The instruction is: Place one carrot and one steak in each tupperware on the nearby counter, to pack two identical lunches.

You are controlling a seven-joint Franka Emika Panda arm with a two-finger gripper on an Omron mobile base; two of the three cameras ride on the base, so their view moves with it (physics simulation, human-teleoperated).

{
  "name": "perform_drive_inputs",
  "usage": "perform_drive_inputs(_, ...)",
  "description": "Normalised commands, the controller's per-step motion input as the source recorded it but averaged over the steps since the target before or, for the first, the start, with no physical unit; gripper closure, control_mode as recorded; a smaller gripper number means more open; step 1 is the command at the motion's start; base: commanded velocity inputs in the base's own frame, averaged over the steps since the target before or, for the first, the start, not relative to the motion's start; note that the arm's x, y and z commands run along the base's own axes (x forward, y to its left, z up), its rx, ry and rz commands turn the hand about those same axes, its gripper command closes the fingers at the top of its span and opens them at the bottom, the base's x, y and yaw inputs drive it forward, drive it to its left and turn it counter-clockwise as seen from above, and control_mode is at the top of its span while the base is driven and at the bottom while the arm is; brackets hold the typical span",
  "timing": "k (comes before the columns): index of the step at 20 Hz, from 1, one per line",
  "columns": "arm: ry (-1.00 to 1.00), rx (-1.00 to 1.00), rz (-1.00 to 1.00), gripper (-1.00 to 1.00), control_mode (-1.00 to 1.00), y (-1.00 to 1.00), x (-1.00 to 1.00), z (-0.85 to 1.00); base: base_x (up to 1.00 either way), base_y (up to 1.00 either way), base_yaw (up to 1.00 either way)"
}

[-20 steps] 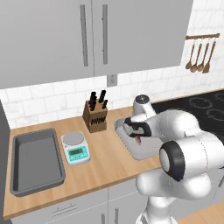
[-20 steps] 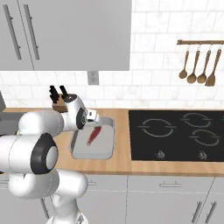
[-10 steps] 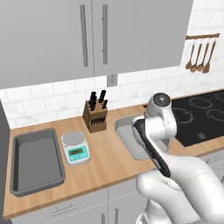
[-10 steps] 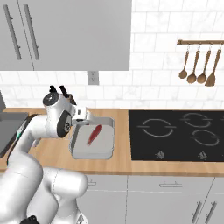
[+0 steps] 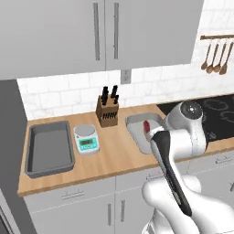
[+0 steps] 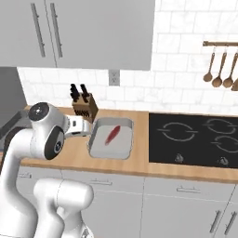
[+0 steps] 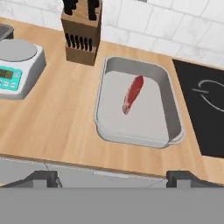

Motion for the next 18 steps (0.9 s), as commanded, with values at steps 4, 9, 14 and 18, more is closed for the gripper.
perform_drive_inputs(4, 0.0, 0.0, 0.0, -1.0, 1.0, 0.0, 0.0, 0.0, -0.71, 0.0, 0.7)
perform_drive_inputs(9, 0.0, 0.0, 0.0, -1.0, 1.0, 0.0, 0.0, 0.0, -0.3, 0.0, 0.83)
perform_drive_inputs(14, 0.0, 0.0, 0.0, -1.0, 1.0, 0.0, 0.0, 0.0, -0.26, 0.11, 0.85)
perform_drive_inputs(18, 0.0, 0.0, 0.0, -1.0, 1.0, 0.0, 0.0, 0.0, -0.35, 0.48, 0.83)
